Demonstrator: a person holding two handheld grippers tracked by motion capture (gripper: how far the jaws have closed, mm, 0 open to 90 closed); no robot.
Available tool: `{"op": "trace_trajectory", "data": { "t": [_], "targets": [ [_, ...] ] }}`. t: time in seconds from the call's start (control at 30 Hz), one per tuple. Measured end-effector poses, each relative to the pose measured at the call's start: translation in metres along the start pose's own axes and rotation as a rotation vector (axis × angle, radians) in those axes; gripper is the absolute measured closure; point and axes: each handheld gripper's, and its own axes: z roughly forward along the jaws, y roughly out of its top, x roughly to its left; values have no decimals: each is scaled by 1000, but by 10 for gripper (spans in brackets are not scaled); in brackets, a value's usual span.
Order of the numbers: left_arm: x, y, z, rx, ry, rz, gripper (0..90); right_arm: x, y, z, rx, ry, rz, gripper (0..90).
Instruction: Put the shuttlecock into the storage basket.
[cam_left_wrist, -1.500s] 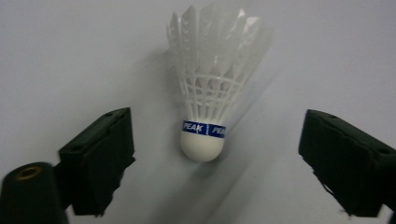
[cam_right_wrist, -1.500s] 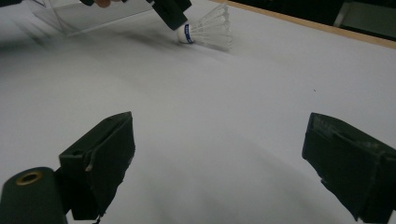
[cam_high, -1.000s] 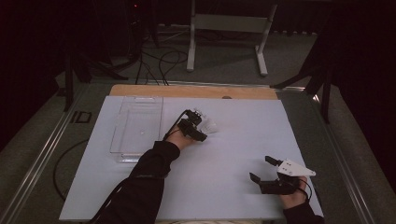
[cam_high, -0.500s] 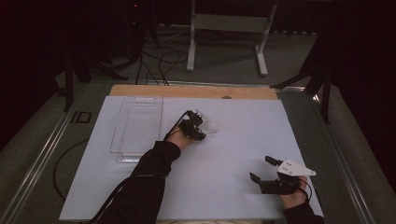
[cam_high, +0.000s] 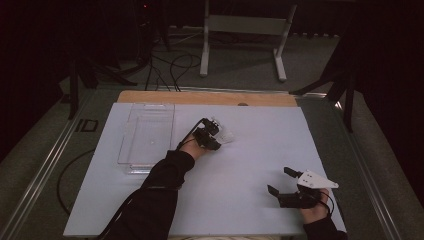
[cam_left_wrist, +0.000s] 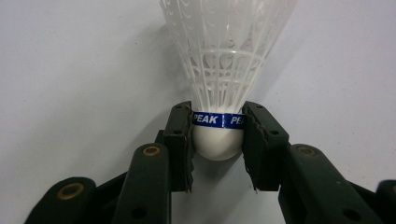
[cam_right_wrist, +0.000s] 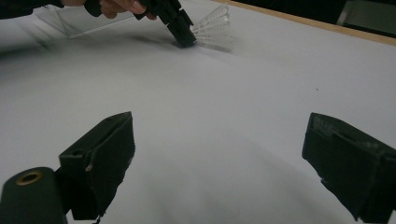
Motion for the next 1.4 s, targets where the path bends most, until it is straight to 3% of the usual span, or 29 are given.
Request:
{"op": "trace_trajectory", "data": {
  "t": [0.6, 1.4],
  "targets": [
    [-8, 8, -23, -1, -51, 46, 660, 0, 0, 0, 0, 0, 1, 95],
    [-25, 11, -67, 5, -97, 145, 660, 0, 1, 0, -1, -6, 1, 95]
  ]
}}
